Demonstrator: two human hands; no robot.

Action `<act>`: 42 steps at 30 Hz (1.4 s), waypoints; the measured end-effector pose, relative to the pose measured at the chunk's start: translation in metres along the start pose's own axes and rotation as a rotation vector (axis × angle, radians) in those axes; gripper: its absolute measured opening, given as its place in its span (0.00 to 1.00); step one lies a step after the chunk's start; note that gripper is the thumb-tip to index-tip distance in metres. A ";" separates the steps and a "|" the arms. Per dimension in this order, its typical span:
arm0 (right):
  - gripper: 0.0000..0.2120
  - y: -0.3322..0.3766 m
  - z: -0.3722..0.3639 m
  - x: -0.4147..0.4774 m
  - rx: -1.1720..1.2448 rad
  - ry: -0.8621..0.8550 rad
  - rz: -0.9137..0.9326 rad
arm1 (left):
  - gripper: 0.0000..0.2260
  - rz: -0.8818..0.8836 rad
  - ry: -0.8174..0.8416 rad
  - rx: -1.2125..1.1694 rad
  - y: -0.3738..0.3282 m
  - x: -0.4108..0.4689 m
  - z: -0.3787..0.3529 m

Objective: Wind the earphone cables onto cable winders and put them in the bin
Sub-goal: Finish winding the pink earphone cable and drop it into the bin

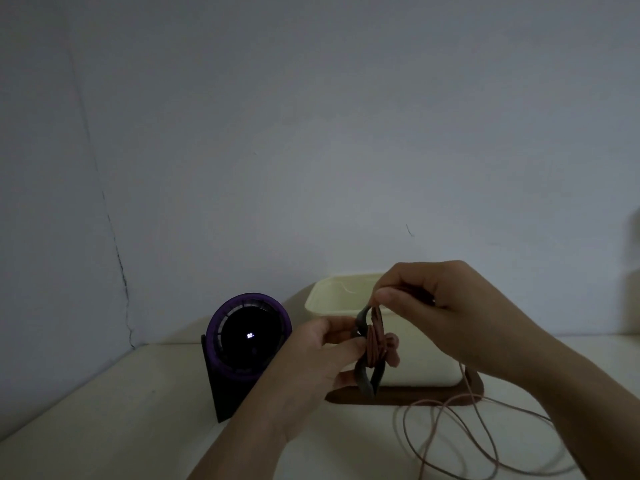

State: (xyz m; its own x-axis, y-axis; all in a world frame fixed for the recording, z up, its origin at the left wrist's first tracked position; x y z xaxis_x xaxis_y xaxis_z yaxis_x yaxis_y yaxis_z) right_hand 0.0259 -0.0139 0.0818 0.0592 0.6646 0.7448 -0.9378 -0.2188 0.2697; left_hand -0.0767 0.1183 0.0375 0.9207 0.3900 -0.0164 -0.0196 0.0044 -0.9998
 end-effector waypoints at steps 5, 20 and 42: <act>0.10 0.000 -0.002 -0.001 0.020 0.025 0.007 | 0.07 0.016 0.007 -0.016 0.002 0.003 0.002; 0.12 -0.046 -0.001 -0.006 0.458 -0.153 -0.232 | 0.12 -0.139 0.061 0.211 0.004 0.000 0.001; 0.09 -0.027 -0.043 -0.007 0.139 0.302 -0.160 | 0.18 -0.135 -0.116 -0.441 -0.008 0.005 0.026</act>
State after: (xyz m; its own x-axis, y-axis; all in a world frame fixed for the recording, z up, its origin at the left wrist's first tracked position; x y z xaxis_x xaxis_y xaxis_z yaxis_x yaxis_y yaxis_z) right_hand 0.0358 0.0182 0.0426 0.0786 0.8747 0.4783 -0.8679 -0.1761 0.4645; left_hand -0.0815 0.1440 0.0456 0.8533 0.5135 0.0905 0.2881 -0.3196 -0.9027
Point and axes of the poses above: each hand's wrist, its own x-axis towards the middle knuckle, its own z-axis out of the back of the hand, y = z × x, the point moved 1 cm from there along x, towards the middle knuckle, and after that the axes turned 12 degrees about z, right-handed, at the moved point
